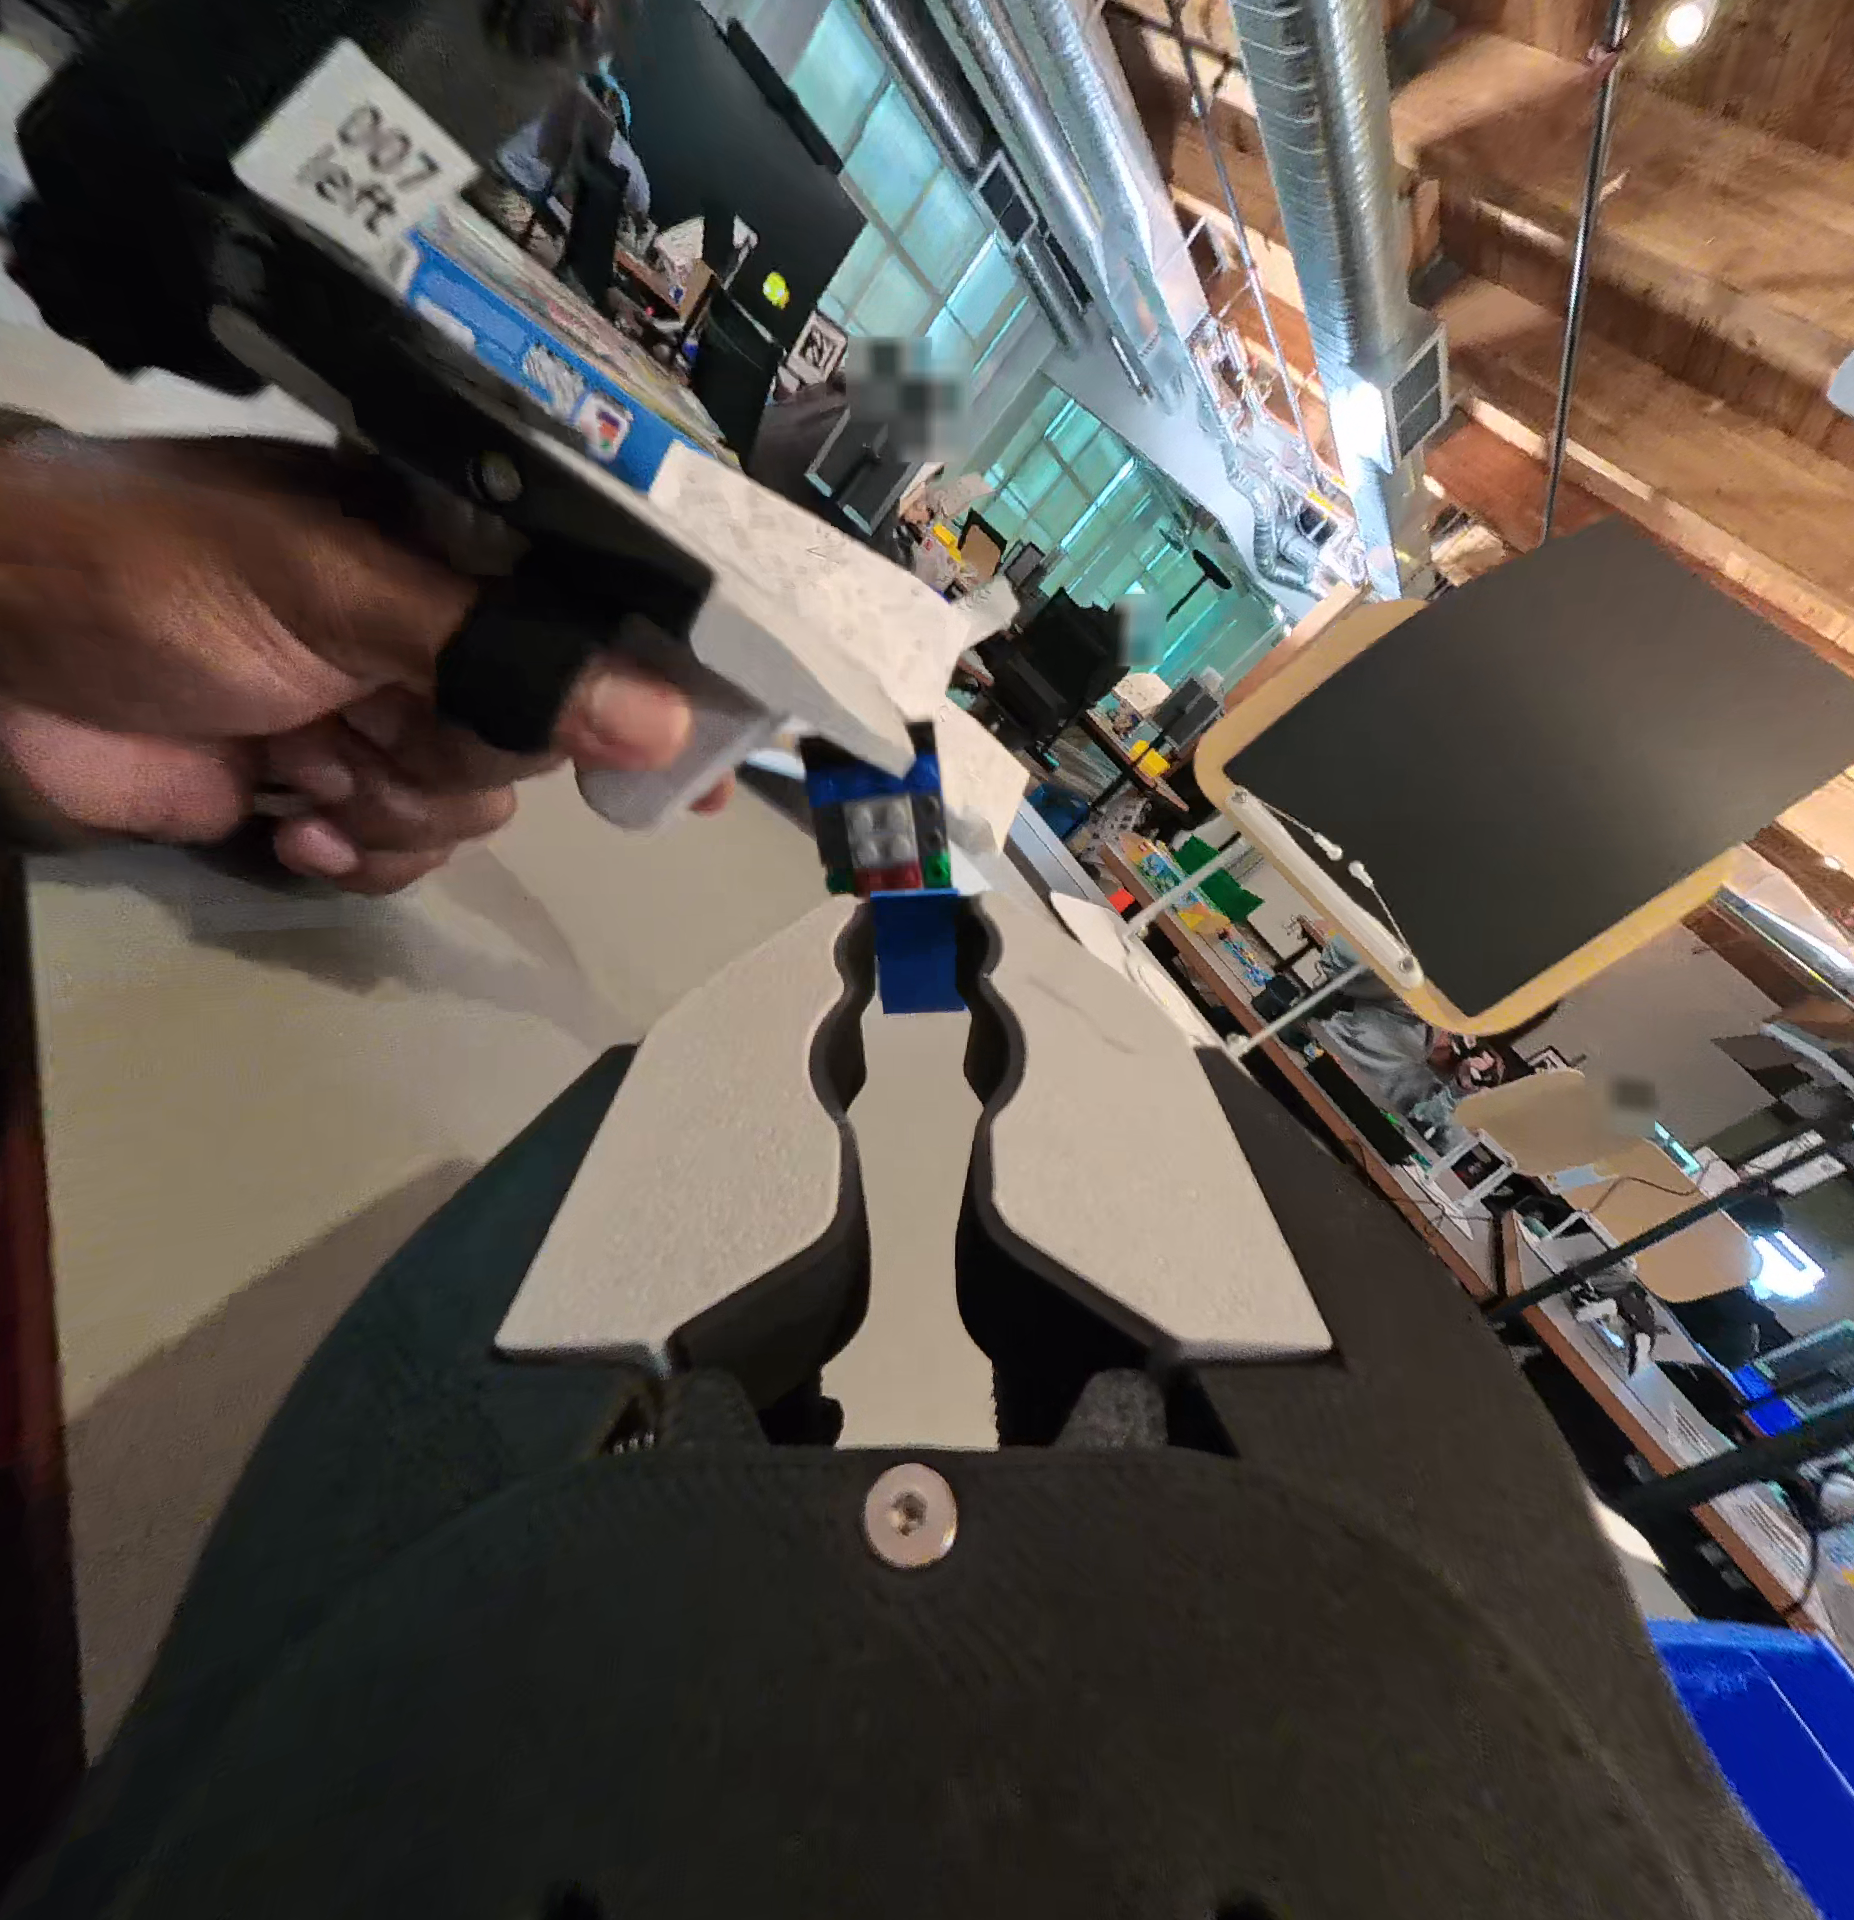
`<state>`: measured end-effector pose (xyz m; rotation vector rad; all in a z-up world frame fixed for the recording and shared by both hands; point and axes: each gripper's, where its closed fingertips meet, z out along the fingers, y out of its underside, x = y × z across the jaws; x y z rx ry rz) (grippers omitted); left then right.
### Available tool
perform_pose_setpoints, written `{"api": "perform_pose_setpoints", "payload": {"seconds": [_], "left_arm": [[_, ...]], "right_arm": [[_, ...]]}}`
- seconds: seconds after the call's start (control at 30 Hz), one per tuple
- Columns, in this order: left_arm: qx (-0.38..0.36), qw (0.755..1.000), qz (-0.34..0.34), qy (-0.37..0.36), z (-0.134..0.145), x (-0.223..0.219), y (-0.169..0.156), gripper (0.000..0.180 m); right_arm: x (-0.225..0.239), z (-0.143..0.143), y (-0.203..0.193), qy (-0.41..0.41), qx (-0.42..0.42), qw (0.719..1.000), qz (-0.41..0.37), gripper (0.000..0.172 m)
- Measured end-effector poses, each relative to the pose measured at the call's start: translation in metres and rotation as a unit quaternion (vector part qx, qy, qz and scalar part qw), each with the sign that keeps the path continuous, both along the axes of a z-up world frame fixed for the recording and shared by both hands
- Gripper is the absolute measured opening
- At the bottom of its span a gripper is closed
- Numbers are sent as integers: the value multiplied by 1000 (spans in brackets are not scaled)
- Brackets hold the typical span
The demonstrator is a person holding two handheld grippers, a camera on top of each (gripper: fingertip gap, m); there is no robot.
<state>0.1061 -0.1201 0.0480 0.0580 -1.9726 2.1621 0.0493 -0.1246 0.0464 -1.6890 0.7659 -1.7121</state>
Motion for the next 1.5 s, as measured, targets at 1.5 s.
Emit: {"api": "perform_pose_setpoints", "payload": {"seconds": [1.5], "left_arm": [[-49,954,-233,181,12,-34,5,12]], "right_arm": [[7,-3,-4,56,-27,998,-23,33]]}}
